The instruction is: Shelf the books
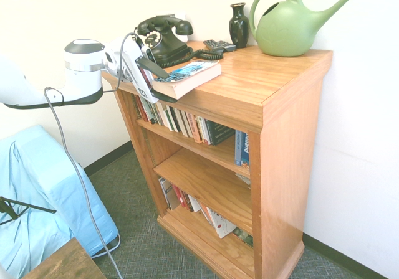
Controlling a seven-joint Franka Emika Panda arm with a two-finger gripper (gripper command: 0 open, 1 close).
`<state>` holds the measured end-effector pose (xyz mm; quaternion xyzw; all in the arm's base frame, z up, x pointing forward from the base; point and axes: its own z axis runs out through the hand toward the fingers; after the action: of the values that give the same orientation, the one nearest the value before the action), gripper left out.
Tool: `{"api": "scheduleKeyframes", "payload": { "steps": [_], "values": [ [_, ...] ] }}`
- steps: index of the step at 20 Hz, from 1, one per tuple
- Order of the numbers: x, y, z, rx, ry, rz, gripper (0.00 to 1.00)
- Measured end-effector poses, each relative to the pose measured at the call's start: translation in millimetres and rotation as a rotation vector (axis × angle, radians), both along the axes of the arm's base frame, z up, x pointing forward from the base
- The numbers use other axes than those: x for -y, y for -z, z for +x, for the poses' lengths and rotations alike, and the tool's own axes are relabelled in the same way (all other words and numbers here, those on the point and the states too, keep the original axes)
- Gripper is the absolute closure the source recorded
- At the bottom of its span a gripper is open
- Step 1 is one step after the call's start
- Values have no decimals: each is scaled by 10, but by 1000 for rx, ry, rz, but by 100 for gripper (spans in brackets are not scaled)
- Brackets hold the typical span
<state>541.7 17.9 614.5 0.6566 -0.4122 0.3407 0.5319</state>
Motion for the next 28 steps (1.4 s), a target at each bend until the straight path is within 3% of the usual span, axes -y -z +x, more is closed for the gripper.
{"api": "scheduleKeyframes", "payload": {
  "steps": [28],
  "values": [
    [107,167,193,-40,14,-8,100]
  ]
}}
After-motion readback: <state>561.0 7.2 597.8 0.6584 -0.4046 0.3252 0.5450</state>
